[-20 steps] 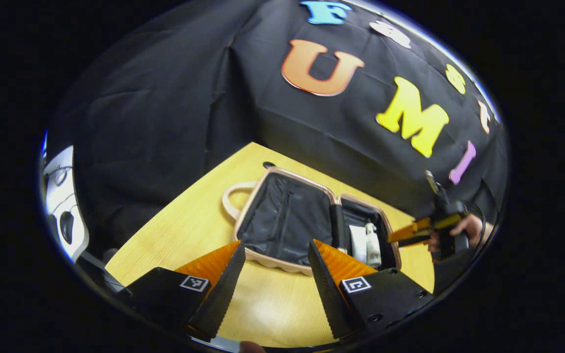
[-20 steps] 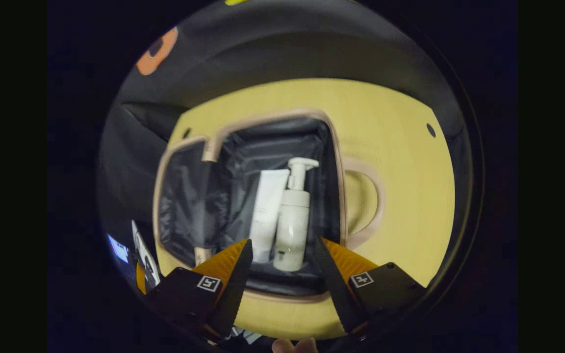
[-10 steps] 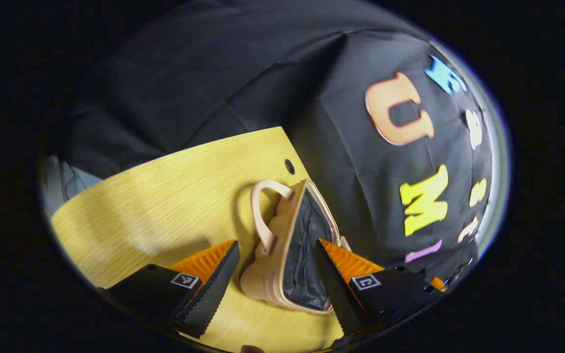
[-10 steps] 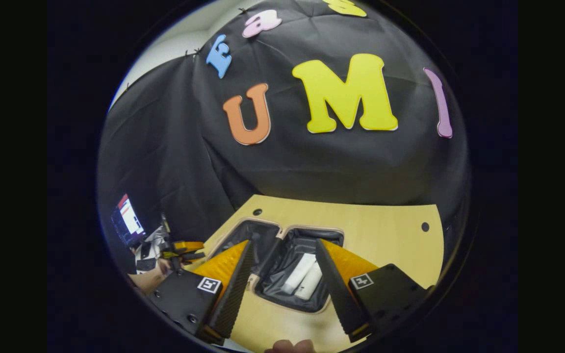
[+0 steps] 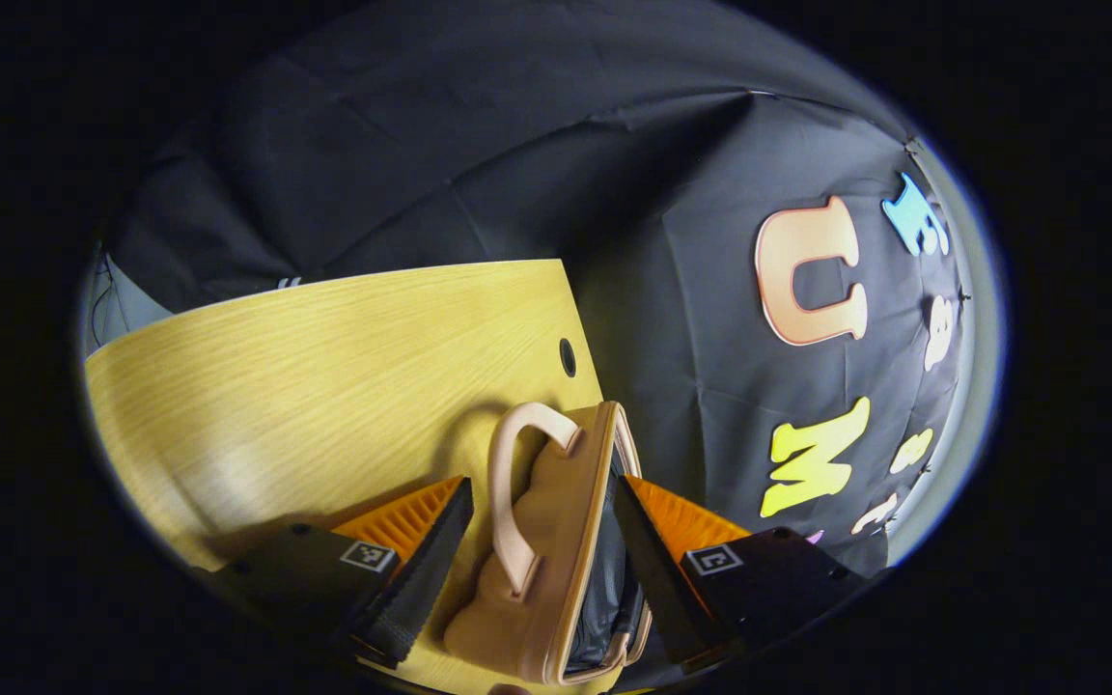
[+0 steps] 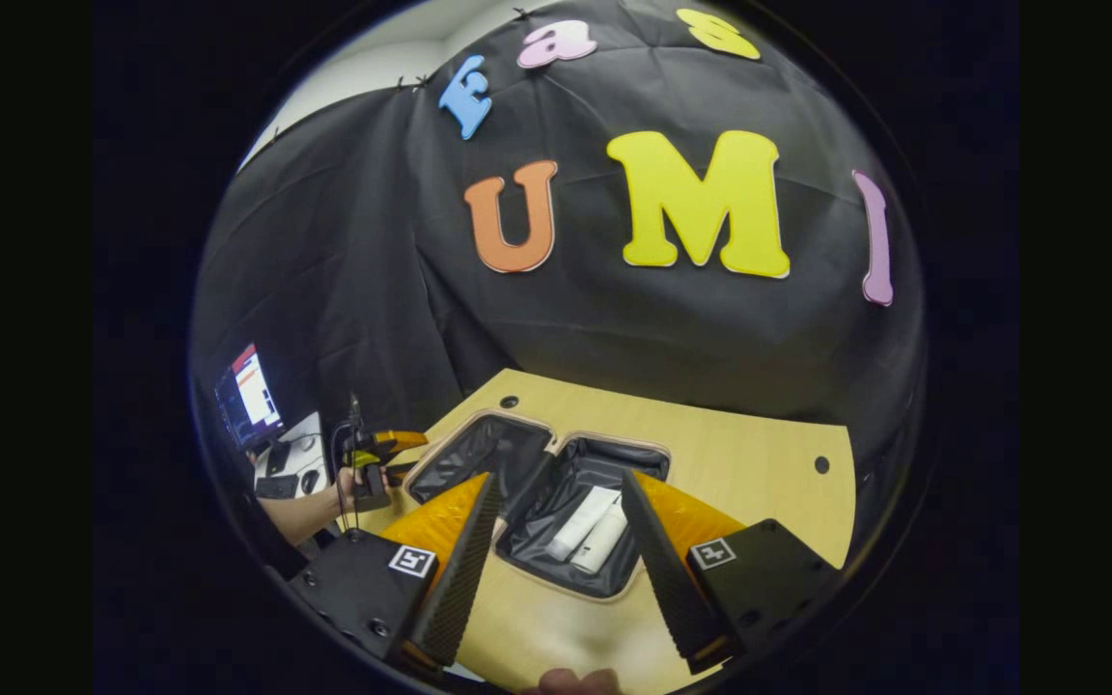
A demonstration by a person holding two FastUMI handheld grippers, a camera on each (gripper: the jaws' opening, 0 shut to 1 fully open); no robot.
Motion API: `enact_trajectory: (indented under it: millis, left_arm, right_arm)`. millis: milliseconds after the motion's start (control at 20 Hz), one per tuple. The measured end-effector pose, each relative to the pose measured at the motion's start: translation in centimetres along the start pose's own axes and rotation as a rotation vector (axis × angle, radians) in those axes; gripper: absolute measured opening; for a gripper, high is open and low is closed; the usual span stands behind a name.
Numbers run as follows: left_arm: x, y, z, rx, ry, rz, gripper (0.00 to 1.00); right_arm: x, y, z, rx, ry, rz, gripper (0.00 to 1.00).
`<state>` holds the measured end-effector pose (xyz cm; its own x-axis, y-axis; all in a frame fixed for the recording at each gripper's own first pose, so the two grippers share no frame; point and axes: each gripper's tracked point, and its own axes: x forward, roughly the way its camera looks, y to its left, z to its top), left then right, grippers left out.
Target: First open the suitcase, pack the skin care products into it, and then close the suitcase.
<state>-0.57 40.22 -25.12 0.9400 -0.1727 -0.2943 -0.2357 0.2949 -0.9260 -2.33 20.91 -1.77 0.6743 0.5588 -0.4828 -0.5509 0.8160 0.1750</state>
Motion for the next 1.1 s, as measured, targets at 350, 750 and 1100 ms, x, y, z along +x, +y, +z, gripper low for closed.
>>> enact_trajectory:
  millis: [350, 750, 1100]
  left_arm:
    - [0.9, -1.5, 1.0, -0.092, -0.032, -0.040, 0.58]
    - [-1.1, -8.4, 2.3, 0.028, -0.137, -0.057, 0.12]
    - [-2.9, -20.6, -1.9, 0.311, -0.174, -0.124, 0.12]
  right_arm:
    - [-1.4, -0.6, -0.1, 0.014, -0.023, -0.007, 0.77]
    - [-4.7, -3.5, 2.6, 0.111, -0.166, -0.026, 0.77]
    - [-10.2, -9.5, 4.5, 0.114, -0.317, -0.166, 0.77]
